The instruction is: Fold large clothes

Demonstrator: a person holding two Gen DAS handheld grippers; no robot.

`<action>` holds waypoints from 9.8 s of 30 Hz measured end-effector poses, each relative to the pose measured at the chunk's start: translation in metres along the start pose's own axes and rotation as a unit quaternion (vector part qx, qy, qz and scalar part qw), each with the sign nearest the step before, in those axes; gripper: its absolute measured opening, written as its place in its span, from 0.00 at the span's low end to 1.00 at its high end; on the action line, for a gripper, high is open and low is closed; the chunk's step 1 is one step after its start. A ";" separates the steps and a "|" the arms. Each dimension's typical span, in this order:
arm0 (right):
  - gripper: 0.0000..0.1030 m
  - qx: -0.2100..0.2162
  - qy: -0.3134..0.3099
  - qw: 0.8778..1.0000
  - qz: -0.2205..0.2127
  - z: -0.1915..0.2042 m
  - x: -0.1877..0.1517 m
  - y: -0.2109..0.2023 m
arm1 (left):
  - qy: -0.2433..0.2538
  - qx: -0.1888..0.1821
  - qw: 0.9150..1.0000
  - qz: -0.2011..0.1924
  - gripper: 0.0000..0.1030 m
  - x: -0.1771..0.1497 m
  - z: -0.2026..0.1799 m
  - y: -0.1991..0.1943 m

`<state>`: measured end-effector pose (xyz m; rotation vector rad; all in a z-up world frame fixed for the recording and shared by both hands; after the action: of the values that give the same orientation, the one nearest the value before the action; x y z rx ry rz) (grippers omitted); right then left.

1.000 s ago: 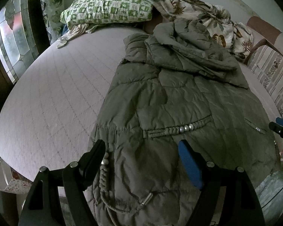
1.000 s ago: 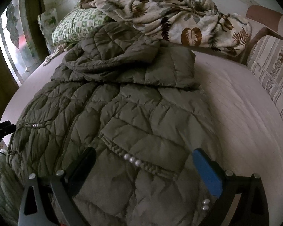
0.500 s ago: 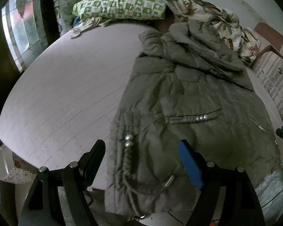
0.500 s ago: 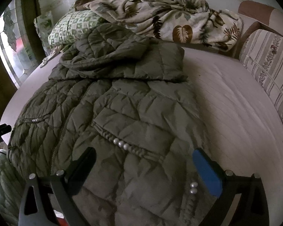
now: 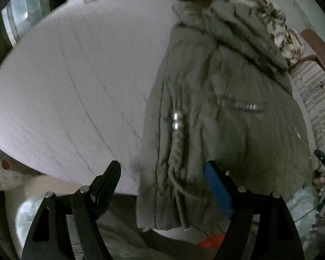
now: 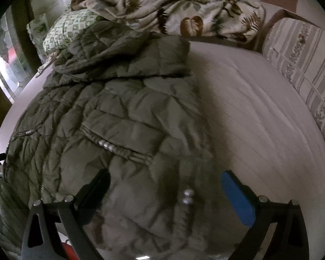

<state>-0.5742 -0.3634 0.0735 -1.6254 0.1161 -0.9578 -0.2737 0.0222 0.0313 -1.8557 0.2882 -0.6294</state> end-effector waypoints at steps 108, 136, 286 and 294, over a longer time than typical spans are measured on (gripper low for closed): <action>0.17 0.127 0.091 0.983 -0.099 -0.029 0.253 -0.032 | 0.106 0.013 0.959 -0.261 0.17 0.246 -0.133 -0.108; 0.17 0.082 0.168 0.982 -0.002 -0.039 0.367 0.191 | 0.077 0.104 0.974 -0.185 0.18 0.400 -0.127 0.085; 1.00 0.019 0.047 0.998 0.042 -0.040 0.251 0.113 | 0.115 0.145 0.975 -0.121 1.00 0.294 -0.105 0.031; 1.00 0.012 0.052 0.997 0.053 -0.043 0.253 0.123 | 0.108 0.136 0.979 -0.105 1.00 0.300 -0.099 0.049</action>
<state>-0.3846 -0.5744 0.0975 -1.5324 0.2595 -0.9585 -0.0741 -0.2194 0.0963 -1.5673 0.1397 -0.9706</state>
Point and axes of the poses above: each gripper's, at about its wrist camera, not at the fingertips, and y roughly the way its jaws point, z to its left, x to its top, the point moved 2 cm from there along y, roughly the way its jaws point, and after that the axes turned 1 degree about -z, right-handed, at the moved point
